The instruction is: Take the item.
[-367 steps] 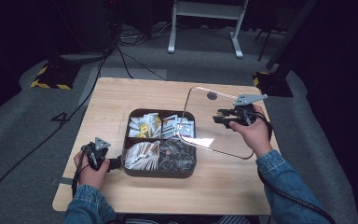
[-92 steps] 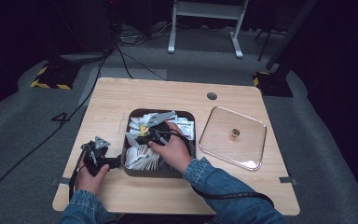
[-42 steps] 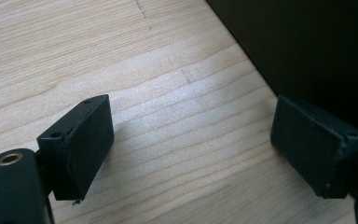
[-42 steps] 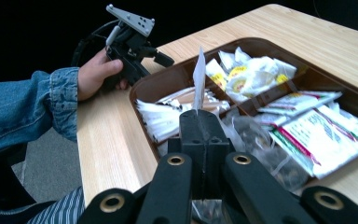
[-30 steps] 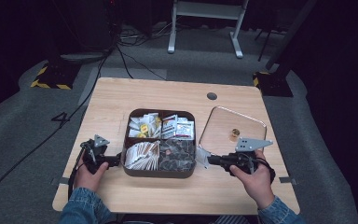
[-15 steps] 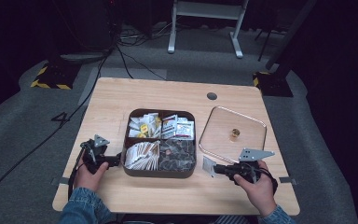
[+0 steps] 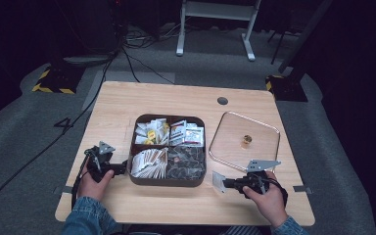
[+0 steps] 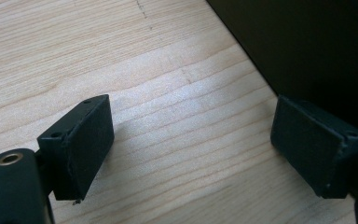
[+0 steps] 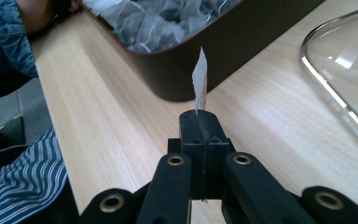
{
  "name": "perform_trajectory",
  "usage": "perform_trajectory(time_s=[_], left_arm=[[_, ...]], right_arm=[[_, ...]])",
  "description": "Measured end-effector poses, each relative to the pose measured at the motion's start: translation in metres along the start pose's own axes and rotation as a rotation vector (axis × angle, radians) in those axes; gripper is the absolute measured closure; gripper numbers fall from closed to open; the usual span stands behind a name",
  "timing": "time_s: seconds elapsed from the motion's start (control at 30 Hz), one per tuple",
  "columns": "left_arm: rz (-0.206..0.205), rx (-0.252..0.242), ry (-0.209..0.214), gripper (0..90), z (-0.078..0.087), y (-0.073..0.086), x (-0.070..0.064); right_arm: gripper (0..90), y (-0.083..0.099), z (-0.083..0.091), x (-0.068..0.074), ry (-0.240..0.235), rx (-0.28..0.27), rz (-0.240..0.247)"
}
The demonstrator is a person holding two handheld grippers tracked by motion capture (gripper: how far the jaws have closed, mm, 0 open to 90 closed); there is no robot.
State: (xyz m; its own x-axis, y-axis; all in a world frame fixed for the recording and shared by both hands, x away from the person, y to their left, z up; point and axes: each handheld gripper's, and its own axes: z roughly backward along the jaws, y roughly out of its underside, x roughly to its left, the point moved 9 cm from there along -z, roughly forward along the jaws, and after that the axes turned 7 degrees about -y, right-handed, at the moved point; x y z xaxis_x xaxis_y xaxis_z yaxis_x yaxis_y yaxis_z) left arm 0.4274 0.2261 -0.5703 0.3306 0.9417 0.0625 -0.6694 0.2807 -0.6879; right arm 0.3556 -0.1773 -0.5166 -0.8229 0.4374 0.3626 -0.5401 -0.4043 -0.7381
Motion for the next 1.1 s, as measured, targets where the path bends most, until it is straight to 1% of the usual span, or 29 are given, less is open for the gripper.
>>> perform_trajectory(time_s=[0.13, 0.2, 0.27, 0.37, 0.47, 0.5, 0.53, 0.7, 0.77, 0.9, 1.1], left_arm=[[-0.001, 0.000, -0.001, 13.6, 0.000, 0.000, 0.000], [-0.001, 0.000, -0.001, 13.6, 0.000, 0.000, 0.000], [-0.001, 0.000, 0.000, 13.6, 0.000, 0.000, 0.000], [-0.001, 0.001, 0.000, 13.6, 0.000, 0.000, 0.000], [0.002, 0.002, 0.001, 13.6, 0.000, 0.000, 0.000], [0.003, 0.001, 0.000, 13.6, 0.000, 0.000, 0.000], [0.004, 0.000, -0.001, 13.6, 0.000, 0.000, 0.000], [0.005, 0.002, -0.003, 13.6, -0.001, -0.001, 0.001], [0.005, 0.002, -0.003, 13.6, -0.001, -0.001, 0.001], [0.005, 0.002, -0.005, 13.7, -0.001, -0.001, 0.001], [0.004, 0.002, -0.005, 13.8, -0.001, -0.001, 0.001]], right_arm=[[90.0, 0.005, -0.002, -0.002, -0.011, 0.014, -0.019], [90.0, 0.007, -0.002, -0.006, -0.006, 0.020, -0.026], [90.0, 0.009, -0.003, -0.009, 0.009, 0.032, -0.021], [75.4, 0.011, -0.005, -0.015, 0.056, 0.044, 0.005], [67.7, 0.011, -0.003, -0.022, 0.124, 0.050, 0.047], [64.4, 0.010, -0.002, -0.024, 0.141, 0.049, 0.057], [63.0, 0.009, 0.000, -0.026, 0.158, 0.042, 0.060], [61.4, 0.005, 0.011, -0.031, 0.192, 0.019, 0.050], [61.4, 0.005, 0.014, -0.033, 0.210, 0.021, 0.059], [60.7, 0.003, 0.017, -0.035, 0.227, 0.013, 0.062], [56.7, -0.010, 0.028, -0.043, 0.266, -0.024, 0.077]])
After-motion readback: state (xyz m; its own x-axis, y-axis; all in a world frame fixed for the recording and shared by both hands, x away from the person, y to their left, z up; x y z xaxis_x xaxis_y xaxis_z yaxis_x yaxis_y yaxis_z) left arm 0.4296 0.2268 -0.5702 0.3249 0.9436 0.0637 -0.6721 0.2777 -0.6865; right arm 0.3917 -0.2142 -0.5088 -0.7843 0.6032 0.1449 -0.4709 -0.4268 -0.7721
